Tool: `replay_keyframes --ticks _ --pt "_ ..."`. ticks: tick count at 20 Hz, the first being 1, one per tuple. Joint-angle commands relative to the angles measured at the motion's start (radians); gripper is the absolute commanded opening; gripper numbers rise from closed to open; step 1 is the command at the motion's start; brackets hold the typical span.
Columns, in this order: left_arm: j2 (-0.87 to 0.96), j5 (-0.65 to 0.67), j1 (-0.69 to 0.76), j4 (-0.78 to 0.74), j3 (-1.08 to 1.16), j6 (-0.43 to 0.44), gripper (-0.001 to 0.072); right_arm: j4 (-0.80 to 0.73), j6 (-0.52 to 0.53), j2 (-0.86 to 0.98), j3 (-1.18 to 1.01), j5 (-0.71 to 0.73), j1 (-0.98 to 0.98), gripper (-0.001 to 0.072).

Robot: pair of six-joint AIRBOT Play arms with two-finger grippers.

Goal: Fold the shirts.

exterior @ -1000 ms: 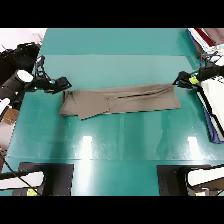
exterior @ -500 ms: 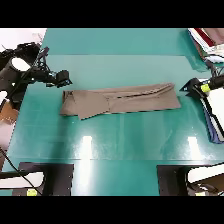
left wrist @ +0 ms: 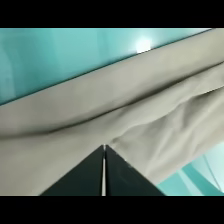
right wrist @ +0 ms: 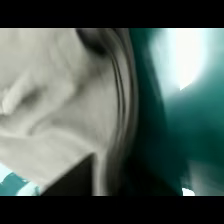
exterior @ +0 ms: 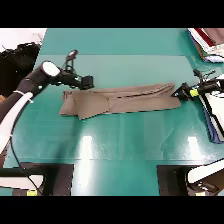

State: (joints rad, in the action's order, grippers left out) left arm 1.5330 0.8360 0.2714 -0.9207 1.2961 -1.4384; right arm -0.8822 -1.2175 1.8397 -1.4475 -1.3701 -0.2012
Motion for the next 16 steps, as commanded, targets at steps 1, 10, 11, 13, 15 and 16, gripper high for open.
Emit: replay_keyframes --ticks 1,10,11,13,15,16 --pt "0.104 -0.032 0.099 0.032 0.07 -0.003 0.0029 0.105 0.065 0.003 -0.058 -0.021 0.038 0.0015" --pt "0.32 -0.039 0.22 0.088 0.262 -0.031 0.0029 0.236 0.007 -0.207 -0.315 -0.087 0.201 0.0013" --pt "0.332 -0.051 0.224 0.098 0.267 -0.031 0.0028 0.237 -0.006 -0.227 -0.333 -0.076 0.23 0.0013" --pt "0.355 -0.063 0.239 0.117 0.276 -0.031 0.0029 0.237 -0.03 -0.251 -0.365 -0.056 0.29 0.0013" --pt "0.37 -0.062 0.252 0.142 0.276 -0.027 0.0029 0.237 -0.041 -0.253 -0.404 -0.05 0.351 0.0013" --pt "0.375 -0.057 0.258 0.142 0.276 -0.023 0.0029 0.238 -0.041 -0.253 -0.422 -0.042 0.378 0.0013"
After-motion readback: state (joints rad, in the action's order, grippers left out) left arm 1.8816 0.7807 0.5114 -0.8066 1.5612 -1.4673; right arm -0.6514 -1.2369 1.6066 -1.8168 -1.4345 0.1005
